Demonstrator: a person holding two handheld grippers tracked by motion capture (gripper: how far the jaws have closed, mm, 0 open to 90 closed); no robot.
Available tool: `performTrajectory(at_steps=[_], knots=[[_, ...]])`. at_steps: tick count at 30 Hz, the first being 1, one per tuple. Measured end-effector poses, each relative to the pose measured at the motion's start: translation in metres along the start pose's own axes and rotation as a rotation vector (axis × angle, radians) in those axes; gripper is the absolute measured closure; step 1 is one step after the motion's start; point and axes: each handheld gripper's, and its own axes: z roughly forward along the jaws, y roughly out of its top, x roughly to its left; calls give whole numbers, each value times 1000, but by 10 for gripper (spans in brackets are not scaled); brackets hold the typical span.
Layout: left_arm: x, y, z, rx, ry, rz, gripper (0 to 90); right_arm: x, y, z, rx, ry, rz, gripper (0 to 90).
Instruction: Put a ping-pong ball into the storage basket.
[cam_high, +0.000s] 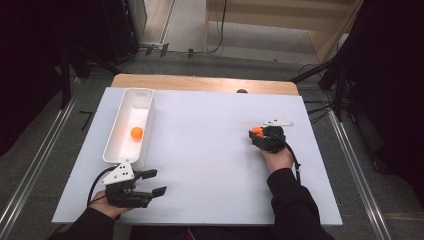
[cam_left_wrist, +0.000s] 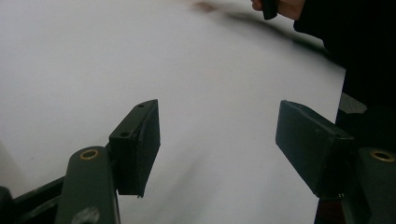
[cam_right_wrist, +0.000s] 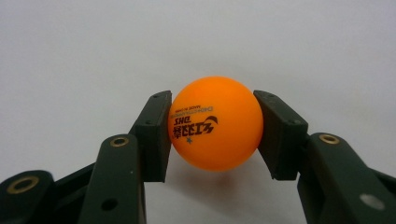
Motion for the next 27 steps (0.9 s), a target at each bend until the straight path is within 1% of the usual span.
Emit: performTrajectory(at_steps=[3,4,9,10,14,16,20,21,27], knots=[[0,0,0,0,0,0,314,2,4,-5,-17,17,8,484],[0,0,0,0,-1,0,314,1,5,-6,-27,19,4,484],[0,0,1,0,0,1,313,2,10,-13,-70,41,16,484],[0,0,1,0,0,1,314,3,11,-15,-75,46,26,484],[0,0,1,1,0,1,314,4,15,-19,-104,59,17,484],[0,0,1,1,1,0,314,5,16,-21,-113,61,24,484],[0,0,1,1,0,0,313,6,19,-26,-131,72,21,484],[0,0,1,0,0,0,314,6,21,-27,-143,72,22,484],[0,0,1,3,1,4,314,8,29,-40,-194,110,37,484]])
